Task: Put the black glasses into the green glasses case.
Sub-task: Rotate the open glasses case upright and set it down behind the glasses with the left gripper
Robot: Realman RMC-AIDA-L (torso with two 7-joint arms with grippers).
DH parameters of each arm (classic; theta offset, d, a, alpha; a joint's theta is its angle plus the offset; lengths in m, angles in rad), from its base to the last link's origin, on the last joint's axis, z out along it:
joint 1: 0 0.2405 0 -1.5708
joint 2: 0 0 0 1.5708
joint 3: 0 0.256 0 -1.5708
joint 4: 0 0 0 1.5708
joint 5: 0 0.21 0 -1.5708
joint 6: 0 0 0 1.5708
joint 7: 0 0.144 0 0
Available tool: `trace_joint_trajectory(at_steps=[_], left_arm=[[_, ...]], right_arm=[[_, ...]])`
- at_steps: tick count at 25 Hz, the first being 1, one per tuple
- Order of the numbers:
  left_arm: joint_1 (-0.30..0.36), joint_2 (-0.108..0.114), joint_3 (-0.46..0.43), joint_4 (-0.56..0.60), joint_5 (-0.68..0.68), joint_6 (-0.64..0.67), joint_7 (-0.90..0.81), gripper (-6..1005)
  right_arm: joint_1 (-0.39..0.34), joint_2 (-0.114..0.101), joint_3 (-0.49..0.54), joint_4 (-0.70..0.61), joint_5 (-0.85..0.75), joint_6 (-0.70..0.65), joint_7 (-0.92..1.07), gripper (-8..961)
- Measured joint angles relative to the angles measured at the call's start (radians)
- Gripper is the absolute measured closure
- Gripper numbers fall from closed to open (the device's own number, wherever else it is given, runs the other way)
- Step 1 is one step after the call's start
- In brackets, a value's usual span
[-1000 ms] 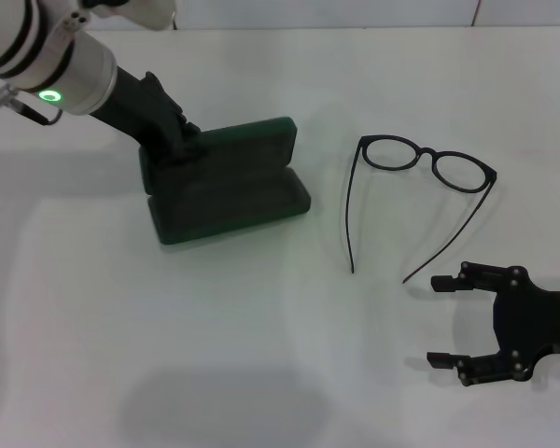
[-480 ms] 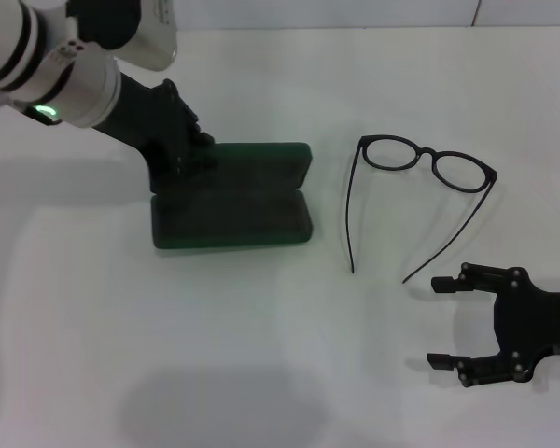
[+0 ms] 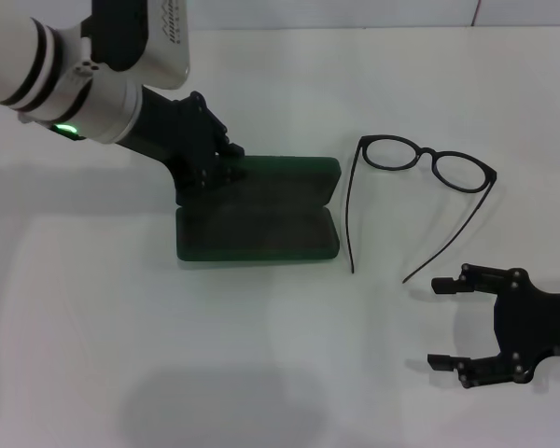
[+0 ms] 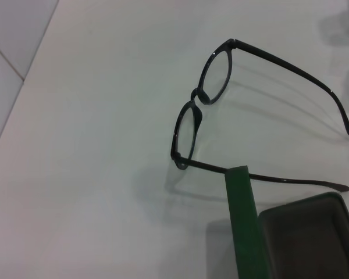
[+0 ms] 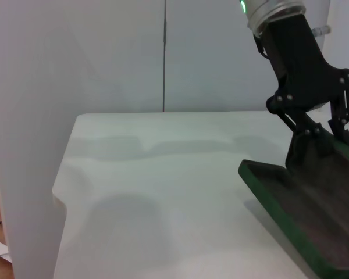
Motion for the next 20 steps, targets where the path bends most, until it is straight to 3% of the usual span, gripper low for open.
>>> trace_joint_trajectory(at_steps=[20], left_arm=[[0.031,0.000,0.048,-0.026,-0.051,-0.102,0.015,809]], right_arm=[[0.000,0.000,0.000,0.011,0.000,0.000,0.000,96]])
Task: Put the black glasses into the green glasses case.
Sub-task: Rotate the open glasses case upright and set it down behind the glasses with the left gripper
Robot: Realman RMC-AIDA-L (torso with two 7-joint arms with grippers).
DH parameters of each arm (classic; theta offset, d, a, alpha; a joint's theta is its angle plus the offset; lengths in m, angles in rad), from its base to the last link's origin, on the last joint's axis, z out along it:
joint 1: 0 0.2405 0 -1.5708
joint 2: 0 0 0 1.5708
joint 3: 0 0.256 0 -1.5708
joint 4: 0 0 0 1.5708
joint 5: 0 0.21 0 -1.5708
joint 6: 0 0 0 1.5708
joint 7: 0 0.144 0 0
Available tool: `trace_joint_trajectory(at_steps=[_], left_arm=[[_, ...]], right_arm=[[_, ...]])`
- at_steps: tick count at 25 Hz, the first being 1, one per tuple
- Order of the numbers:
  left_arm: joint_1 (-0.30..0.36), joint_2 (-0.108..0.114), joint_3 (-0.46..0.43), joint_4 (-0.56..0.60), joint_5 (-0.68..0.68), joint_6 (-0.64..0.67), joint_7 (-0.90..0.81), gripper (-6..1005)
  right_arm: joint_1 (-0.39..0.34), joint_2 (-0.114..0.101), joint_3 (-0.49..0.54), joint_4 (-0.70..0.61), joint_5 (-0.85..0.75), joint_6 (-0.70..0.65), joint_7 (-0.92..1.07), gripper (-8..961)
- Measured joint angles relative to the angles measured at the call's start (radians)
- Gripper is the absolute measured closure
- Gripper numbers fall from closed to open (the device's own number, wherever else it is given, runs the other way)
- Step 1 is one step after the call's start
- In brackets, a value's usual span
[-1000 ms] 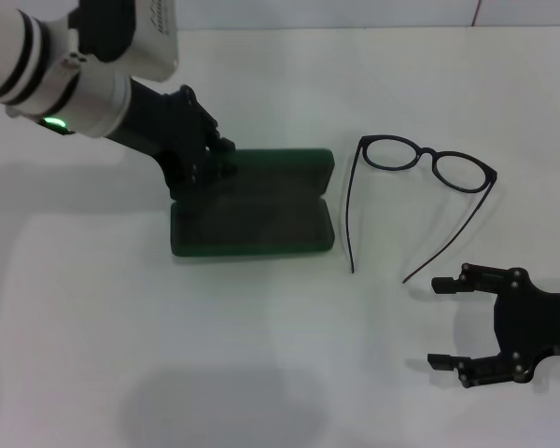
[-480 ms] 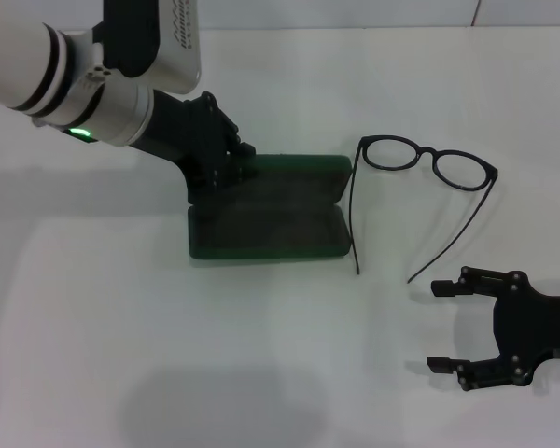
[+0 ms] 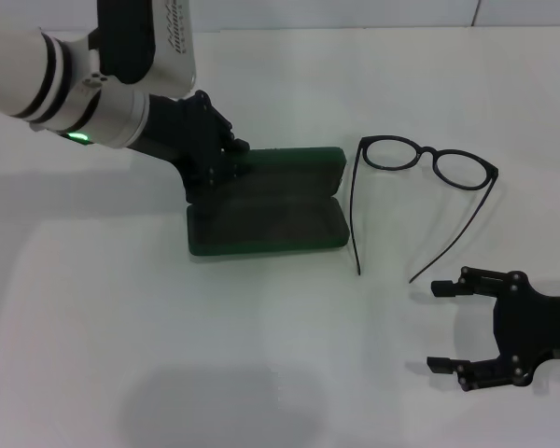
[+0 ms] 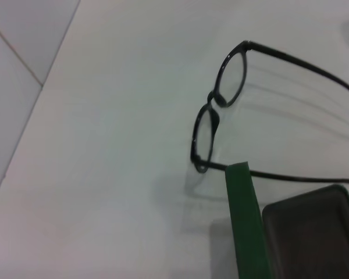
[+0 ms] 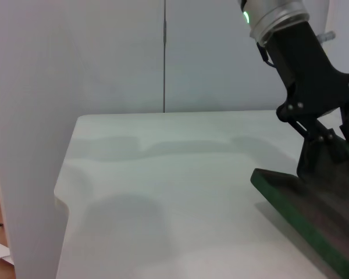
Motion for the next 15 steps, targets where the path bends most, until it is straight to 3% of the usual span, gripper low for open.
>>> trace_joint_trajectory(at_steps=[8,15], left_arm=[[0.062,-0.005,0.103,0.014,-0.008,-0.118,-0.002,812],[0.110,-0.004,0.113,0.059,-0.090,-0.130,0.021,797]], right_arm=[[0.000,0.000,0.000,0.000,0.000,0.000,-0.001,95],[0.000,0.000,0.000,0.000,0.000,0.000,-0.001,96]])
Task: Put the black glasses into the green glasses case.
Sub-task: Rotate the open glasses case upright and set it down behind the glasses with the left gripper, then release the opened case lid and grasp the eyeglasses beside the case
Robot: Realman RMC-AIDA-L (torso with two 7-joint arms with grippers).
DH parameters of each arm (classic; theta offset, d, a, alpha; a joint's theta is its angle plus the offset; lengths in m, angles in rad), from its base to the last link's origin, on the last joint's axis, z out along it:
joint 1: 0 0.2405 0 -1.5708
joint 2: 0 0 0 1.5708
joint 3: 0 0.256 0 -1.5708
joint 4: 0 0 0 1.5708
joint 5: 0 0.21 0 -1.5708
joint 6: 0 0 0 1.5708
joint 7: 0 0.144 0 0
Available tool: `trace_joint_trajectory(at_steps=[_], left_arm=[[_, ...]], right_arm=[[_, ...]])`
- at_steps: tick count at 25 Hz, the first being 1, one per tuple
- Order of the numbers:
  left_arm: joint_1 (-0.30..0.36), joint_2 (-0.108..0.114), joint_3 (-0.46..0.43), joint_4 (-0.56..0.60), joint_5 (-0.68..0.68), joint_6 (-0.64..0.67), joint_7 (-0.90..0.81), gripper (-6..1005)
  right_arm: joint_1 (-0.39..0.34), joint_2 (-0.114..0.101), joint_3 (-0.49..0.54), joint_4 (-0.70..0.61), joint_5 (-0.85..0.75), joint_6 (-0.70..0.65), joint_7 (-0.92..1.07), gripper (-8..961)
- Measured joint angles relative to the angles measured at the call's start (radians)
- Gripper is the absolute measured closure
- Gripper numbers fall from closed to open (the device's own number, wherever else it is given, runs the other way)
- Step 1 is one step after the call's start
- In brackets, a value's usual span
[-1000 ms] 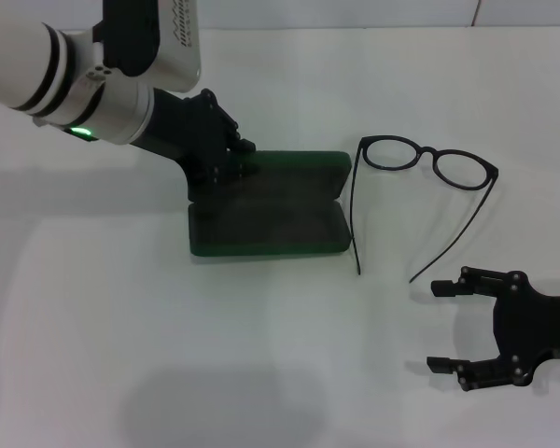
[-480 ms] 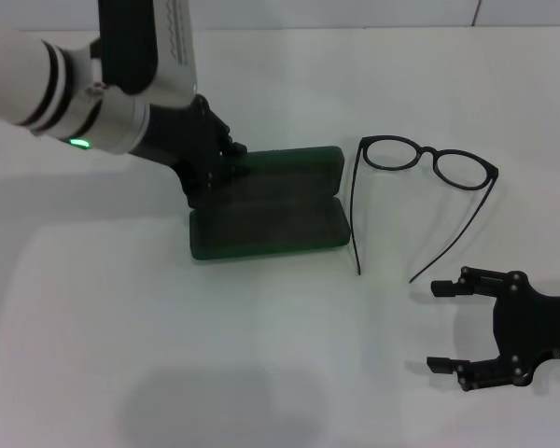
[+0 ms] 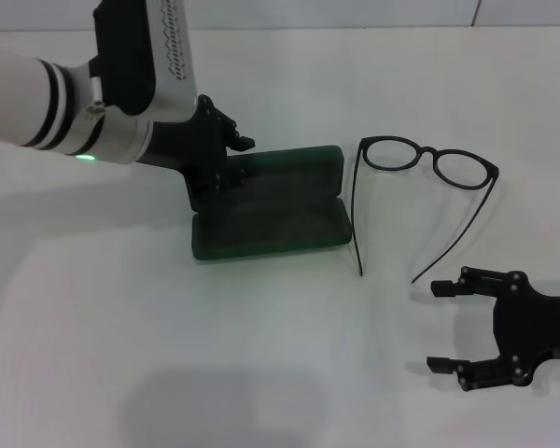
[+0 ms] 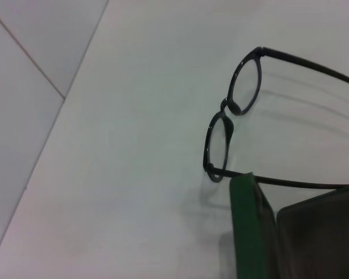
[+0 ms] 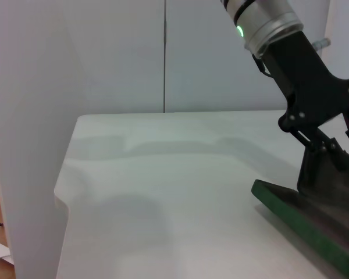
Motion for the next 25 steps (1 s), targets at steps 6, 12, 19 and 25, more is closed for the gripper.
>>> trace_joint_trajectory(at_steps=[6,12,19,25], left_arm=[[0.017,0.001,0.018,0.016,-0.010,0.013,-0.001,704],[0.017,0.003,0.010,0.021,-0.011,0.049,-0.042,569],[0.037,0.004,-0.102,0.075,-0.125,0.198,-0.100,240],[0.107,0.004,-0.233,0.084,-0.258,0.338,-0.113,152]], right_arm=[[0.000,0.000,0.000,0.000,0.000,0.000,0.000,97],[-0.003,0.000,0.000,0.000,0.000,0.001,0.000,97],[-0.005,-0.001,0.005,0.000,0.000,0.001,0.000,98],[-0.006,-0.002,0.008,0.000,0.000,-0.003,0.004,99]])
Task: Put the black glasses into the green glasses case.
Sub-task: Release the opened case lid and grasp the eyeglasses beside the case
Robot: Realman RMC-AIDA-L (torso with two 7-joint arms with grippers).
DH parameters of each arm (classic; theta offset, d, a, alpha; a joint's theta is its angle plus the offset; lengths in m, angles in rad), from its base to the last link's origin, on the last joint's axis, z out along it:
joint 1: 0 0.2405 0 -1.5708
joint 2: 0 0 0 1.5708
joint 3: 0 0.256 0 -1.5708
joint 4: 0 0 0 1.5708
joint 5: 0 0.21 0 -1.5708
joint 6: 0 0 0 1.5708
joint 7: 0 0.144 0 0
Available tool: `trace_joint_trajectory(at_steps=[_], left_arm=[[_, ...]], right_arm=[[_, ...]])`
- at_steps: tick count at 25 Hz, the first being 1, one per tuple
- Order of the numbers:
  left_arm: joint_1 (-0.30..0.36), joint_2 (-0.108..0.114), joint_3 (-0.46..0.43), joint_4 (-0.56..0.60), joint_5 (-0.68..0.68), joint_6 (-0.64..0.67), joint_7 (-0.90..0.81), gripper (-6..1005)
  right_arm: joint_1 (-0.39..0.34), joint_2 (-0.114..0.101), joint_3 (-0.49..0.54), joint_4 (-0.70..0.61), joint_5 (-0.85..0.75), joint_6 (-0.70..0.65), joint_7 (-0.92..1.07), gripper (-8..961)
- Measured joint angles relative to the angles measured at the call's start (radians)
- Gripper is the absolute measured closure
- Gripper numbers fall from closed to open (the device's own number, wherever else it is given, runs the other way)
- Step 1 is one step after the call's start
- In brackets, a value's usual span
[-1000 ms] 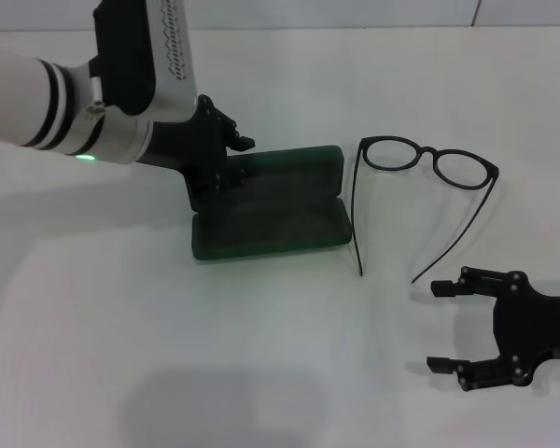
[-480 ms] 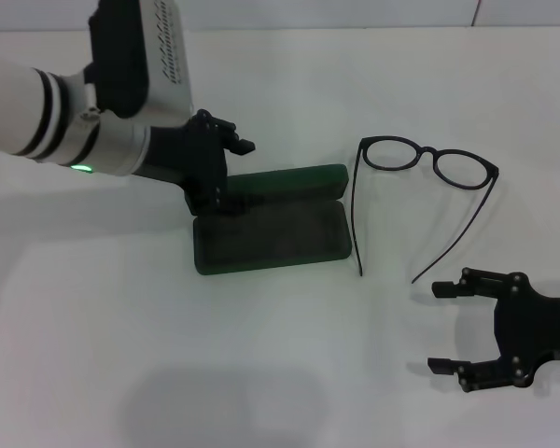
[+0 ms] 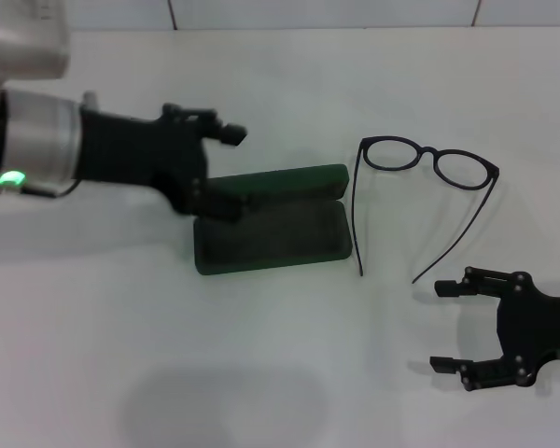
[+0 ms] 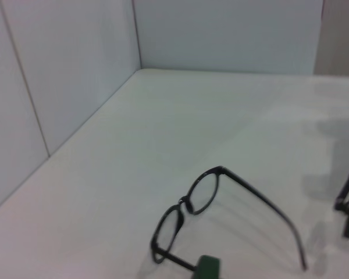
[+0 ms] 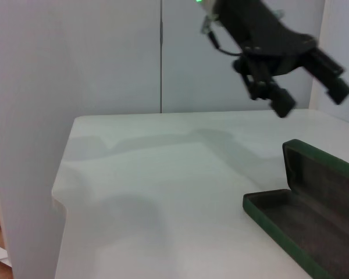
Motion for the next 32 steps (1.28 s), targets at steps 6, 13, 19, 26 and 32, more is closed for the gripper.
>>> trace_joint_trajectory(at_steps=[6,13,19,26,32], left_arm=[[0.122,0.003,-0.084,-0.045,-0.016,0.072,0.020,119],[0.276,0.003,-0.180,-0.195,-0.100,0.120,0.283,124],[0.344,0.002,-0.219,-0.373,-0.073,0.107,0.504,124],[0.342,0.004,-0.247,-0.423,-0.058,0.106,0.538,125],[0.337,0.002,-0.241,-0.424,-0.055,0.109,0.544,124]], right_arm=[[-0.004,-0.002,0.008,-0.007,0.010,-0.011,0.006,100],[-0.033,-0.001,0.072,-0.011,0.015,-0.055,0.001,101],[-0.047,0.000,0.080,-0.011,0.015,-0.059,0.001,102],[-0.048,-0.001,0.084,-0.112,0.048,-0.049,0.122,103],[-0.022,-0.007,0.078,-0.423,0.027,-0.026,0.461,106]])
